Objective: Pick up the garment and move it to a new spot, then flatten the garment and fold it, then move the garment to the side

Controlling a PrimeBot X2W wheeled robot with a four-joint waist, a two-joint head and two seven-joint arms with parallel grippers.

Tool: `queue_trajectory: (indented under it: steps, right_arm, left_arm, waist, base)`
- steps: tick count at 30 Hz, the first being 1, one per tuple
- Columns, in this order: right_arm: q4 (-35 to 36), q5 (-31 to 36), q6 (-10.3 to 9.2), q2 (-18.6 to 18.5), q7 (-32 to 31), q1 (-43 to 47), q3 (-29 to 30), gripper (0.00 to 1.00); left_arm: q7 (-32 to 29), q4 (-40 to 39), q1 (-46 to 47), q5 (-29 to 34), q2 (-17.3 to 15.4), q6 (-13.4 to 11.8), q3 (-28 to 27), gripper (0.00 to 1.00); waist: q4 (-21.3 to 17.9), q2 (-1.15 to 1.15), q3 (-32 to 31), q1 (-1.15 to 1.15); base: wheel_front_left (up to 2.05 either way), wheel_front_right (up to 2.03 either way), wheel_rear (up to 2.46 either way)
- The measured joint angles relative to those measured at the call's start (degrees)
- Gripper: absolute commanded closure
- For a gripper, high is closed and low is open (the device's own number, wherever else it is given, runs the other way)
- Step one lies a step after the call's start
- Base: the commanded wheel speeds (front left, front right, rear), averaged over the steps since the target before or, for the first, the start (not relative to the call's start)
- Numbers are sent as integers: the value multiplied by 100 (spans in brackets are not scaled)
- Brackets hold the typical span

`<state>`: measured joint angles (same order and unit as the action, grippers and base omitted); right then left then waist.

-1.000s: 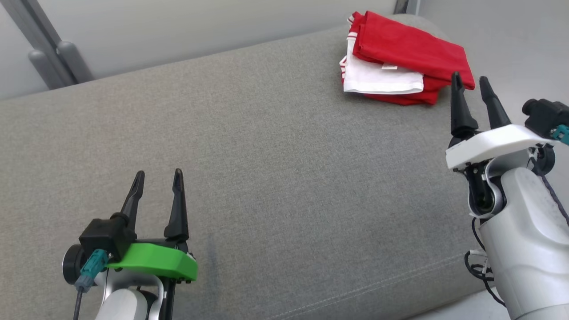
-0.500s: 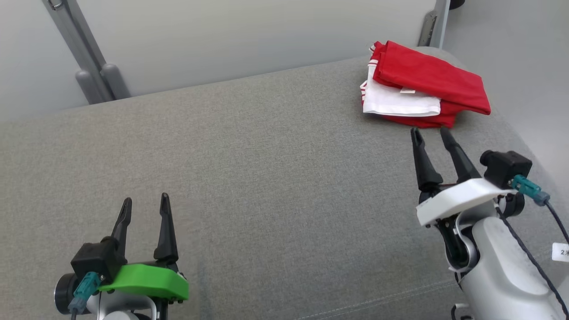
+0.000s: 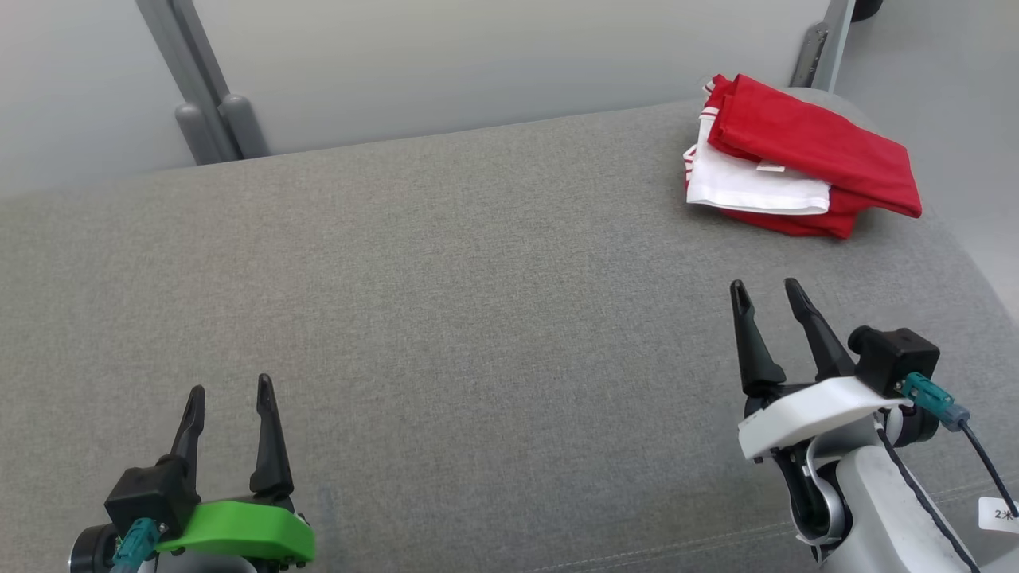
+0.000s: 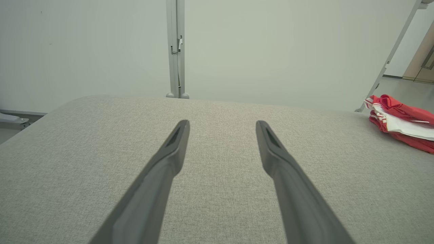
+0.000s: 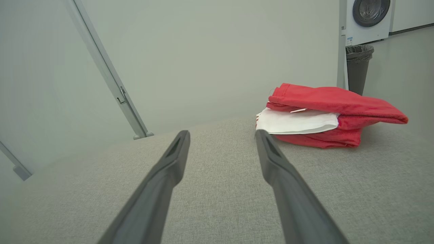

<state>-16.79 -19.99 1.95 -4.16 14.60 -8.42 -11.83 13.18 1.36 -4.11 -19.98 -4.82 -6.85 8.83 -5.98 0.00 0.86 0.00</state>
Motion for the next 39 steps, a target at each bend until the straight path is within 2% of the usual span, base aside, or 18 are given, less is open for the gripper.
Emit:
queue_trajectory:
  steps: [13, 26, 37, 38, 39]
  right_arm:
    - [416, 108, -309, 57, 0, 539, -166, 0]
    - [744, 132, -459, 60, -2, 672, -186, 0]
    - [953, 141, -508, 60, -94, 785, -197, 0]
    - [927, 140, -506, 64, -102, 786, -198, 100]
    - [867, 140, -506, 67, -102, 804, -203, 100]
  left_arm:
    - [5, -19, -94, 68, 26, -24, -96, 0]
    - [7, -33, -94, 123, 40, -24, -86, 0]
    - [7, -51, -98, 313, 40, -24, -63, 0]
    - [1, -14, -99, 311, 44, -24, -59, 100]
    - [-5, 55, -107, 310, 55, -24, -47, 100]
  waist:
    - [98, 0, 79, 0]
    - [38, 0, 83, 0]
    - [79, 0, 95, 0]
    - [80, 0, 95, 0]
    - [81, 0, 95, 0]
  base:
    - [0, 0, 0]
    - [0, 0, 0]
    - [0, 0, 0]
    - [0, 0, 0]
    - [0, 0, 0]
